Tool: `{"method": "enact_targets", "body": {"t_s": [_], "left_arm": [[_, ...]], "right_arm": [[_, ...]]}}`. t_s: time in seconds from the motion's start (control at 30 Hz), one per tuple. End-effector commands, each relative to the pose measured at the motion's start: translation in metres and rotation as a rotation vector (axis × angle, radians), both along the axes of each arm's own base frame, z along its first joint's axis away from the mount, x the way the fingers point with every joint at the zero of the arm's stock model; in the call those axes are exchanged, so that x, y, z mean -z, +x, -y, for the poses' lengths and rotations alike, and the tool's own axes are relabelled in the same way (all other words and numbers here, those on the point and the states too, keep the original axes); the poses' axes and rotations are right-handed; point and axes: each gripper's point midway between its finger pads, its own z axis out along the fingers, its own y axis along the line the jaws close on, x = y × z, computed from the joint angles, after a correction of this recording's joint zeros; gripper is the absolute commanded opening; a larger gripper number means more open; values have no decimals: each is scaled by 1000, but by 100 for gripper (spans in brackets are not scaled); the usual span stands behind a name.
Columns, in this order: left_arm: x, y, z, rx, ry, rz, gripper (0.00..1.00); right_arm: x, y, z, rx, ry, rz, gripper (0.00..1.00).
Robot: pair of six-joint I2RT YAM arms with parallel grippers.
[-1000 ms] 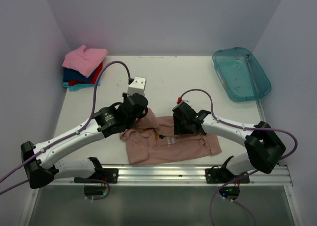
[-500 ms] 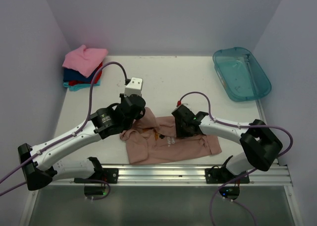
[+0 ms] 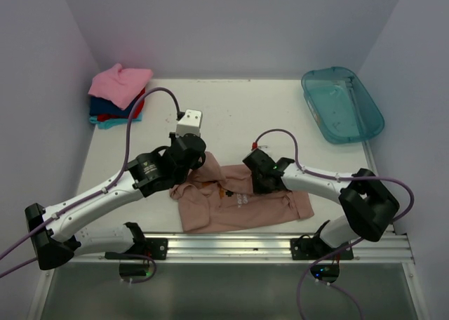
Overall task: Fold and stack the t-shirts
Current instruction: Flatten out the tshirt
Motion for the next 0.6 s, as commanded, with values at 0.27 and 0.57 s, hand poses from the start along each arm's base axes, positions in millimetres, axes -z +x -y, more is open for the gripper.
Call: {"method": "enact_targets", "body": {"t_s": [0.27,0.57], "left_arm": [[-67,-2,-39,-124,-122,189,0],[-242,-35,-121,-213,-350,537,0]], "right_arm": [[-182,47,29,118,77,465,0],[-397,65,96,283,79,939,0]]}}
